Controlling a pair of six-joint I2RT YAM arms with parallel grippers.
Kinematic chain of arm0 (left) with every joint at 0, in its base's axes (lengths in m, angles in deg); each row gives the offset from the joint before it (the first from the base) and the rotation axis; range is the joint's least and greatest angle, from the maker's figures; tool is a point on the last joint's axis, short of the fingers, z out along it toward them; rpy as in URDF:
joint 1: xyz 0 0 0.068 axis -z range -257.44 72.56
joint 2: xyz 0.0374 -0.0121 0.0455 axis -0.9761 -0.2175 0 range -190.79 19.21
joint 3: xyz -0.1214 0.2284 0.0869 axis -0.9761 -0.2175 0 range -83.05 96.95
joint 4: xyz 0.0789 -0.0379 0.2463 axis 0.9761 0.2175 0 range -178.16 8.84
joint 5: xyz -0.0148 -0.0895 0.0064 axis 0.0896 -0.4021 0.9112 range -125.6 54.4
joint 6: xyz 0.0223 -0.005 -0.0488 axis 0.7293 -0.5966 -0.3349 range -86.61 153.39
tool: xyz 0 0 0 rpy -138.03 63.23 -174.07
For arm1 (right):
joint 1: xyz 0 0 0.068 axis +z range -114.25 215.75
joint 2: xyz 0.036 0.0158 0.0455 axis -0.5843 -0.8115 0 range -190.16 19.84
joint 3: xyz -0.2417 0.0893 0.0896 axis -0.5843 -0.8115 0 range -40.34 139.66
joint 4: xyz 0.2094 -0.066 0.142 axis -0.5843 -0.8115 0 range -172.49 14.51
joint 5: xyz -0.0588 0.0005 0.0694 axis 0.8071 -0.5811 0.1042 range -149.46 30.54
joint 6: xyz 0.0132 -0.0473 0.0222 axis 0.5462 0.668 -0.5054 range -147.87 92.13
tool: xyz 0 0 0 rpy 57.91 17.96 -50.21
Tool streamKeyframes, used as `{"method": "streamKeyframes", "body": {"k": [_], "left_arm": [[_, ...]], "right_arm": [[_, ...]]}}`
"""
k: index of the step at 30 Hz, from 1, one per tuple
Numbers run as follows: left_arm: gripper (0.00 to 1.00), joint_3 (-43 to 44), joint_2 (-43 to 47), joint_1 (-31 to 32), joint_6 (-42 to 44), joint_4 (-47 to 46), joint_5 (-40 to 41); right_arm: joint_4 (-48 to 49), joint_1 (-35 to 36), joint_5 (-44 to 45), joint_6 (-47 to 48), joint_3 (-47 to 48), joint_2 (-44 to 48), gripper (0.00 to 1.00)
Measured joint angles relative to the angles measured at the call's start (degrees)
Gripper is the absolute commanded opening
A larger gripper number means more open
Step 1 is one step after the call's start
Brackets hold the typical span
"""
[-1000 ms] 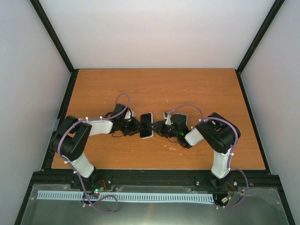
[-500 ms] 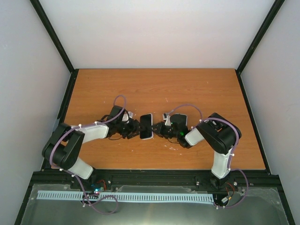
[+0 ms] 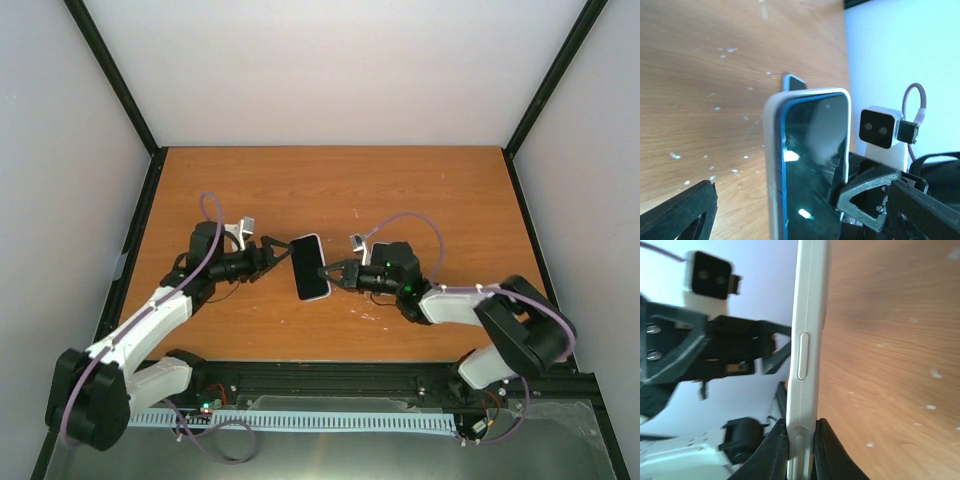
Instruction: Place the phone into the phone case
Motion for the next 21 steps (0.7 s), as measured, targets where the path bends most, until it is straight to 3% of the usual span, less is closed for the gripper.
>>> {"method": "streamKeyframes", "body": {"k": [5, 12, 18, 21], "left_arm": [[0.89, 0.0, 7.8, -0.4, 0.9, -1.2, -3.8], [0.73, -1.8, 16.1, -0.4, -2.4, -12.2, -10.6], [0.59, -3.9, 16.5, -0.4, -6.3, -19.4, -13.9], [0.47, -4.3, 16.0, -0.4, -7.6, -21.3, -14.5]], "right_arm": [[-0.5, 0.0, -5.1, 0.3, -0.3, 10.3, 0.03], [-1.3, 0.0, -9.6, -0.9, -0.5, 20.3, 0.03], [0.7, 0.4, -11.2, -4.1, -1.1, 21.3, 0.03], [2.3, 0.9, -11.6, -5.9, -1.7, 21.1, 0.03]]}}
